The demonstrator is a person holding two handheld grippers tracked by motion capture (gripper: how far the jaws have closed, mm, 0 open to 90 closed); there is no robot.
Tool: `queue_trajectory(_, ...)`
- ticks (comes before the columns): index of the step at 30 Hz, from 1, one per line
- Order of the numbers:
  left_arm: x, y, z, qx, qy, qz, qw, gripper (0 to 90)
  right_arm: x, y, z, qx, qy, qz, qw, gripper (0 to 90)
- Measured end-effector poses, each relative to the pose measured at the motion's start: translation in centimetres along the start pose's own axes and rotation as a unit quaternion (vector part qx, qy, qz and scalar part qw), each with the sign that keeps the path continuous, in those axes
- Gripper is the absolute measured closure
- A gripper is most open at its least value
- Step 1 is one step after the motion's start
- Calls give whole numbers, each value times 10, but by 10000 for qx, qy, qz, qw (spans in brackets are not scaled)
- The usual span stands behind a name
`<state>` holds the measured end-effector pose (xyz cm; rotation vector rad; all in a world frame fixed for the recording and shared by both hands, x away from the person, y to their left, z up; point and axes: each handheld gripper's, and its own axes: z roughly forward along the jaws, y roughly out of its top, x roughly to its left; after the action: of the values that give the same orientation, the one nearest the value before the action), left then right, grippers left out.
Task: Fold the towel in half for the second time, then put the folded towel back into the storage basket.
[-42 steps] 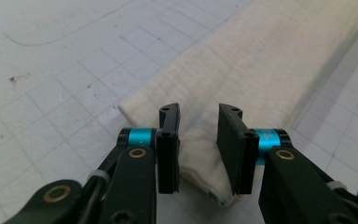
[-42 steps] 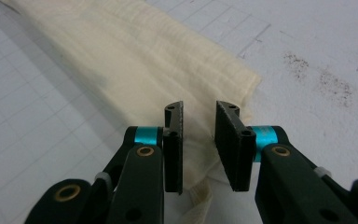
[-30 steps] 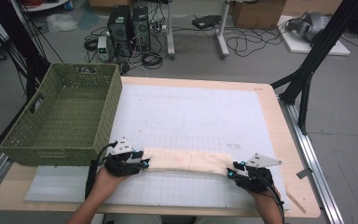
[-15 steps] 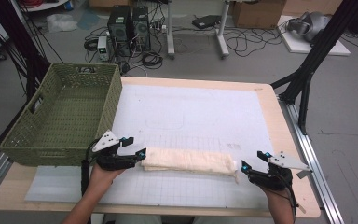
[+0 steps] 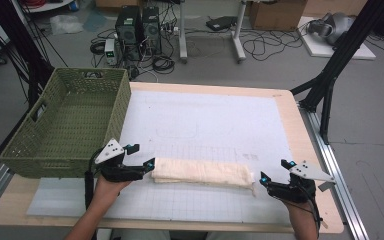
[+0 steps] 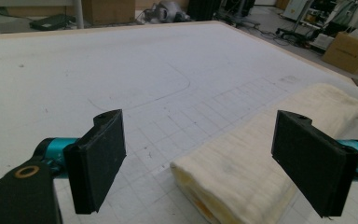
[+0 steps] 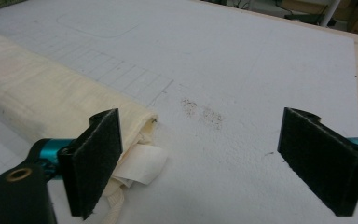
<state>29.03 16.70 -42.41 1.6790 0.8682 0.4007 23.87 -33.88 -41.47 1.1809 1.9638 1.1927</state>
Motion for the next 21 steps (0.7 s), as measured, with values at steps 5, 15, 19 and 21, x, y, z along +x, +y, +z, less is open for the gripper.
queue_trajectory(5,1,0,-2,-24,59,1,10000,182,-1,1,-4,-143,-87,41,9999,123)
queue_trajectory(15,1,0,-1,4,35,-10,10000,182,-2,0,-3,-105,-115,23,9999,122)
queue_trajectory(19,2,0,1,46,42,-49,10000,194,-1,-1,-3,-95,-138,-17,9999,122)
queue_trajectory(21,2,0,2,61,50,-67,9999,195,-1,-1,-3,-62,-137,-16,9999,122)
